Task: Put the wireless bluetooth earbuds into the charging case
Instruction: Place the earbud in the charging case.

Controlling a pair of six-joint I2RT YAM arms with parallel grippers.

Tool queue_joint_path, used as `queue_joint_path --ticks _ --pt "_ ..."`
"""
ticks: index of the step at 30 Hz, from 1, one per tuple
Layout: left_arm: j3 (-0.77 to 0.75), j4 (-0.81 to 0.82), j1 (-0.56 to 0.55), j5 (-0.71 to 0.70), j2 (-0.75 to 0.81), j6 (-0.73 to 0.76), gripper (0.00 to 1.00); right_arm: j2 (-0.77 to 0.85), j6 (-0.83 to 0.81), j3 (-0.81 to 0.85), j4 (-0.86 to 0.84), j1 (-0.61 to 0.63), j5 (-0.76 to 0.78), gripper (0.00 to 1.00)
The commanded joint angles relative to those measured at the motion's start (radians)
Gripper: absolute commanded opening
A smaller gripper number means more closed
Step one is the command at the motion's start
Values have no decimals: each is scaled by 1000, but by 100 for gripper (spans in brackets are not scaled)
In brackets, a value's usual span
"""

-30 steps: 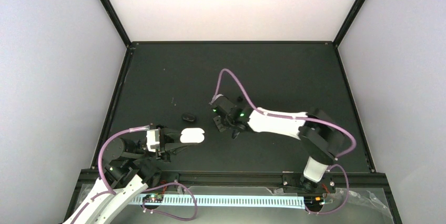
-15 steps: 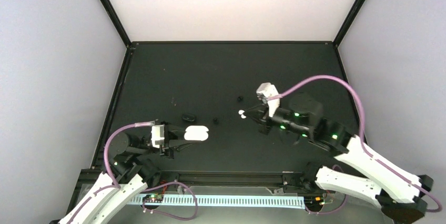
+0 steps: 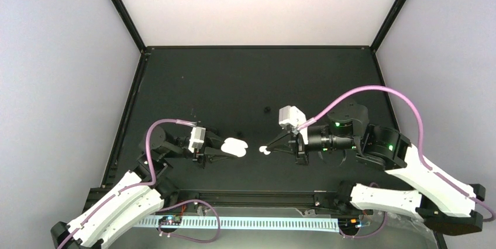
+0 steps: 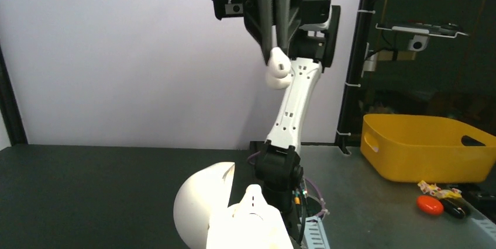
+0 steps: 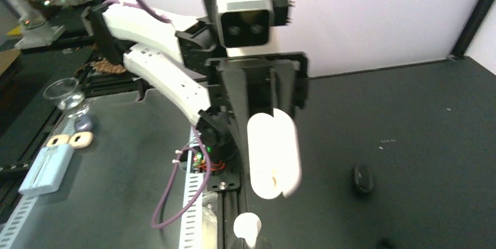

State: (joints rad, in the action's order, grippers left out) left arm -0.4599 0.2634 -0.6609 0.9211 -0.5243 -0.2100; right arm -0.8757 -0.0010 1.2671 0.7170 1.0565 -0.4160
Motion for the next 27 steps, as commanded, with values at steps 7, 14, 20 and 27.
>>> queue_joint_path --ticks 7,14,20,27 --pt "-55 21 -21 65 -30 40 2 -141 -67 136 -7 179 146 1" --pt "-57 -26 -28 67 -8 64 2 -241 -98 190 -18 246 188 1" --pt "-54 -37 -35 71 2 58 1 -291 -107 200 -38 263 197 1" --pt "-52 -57 -40 67 11 63 2 -325 -120 208 -44 285 237 1"
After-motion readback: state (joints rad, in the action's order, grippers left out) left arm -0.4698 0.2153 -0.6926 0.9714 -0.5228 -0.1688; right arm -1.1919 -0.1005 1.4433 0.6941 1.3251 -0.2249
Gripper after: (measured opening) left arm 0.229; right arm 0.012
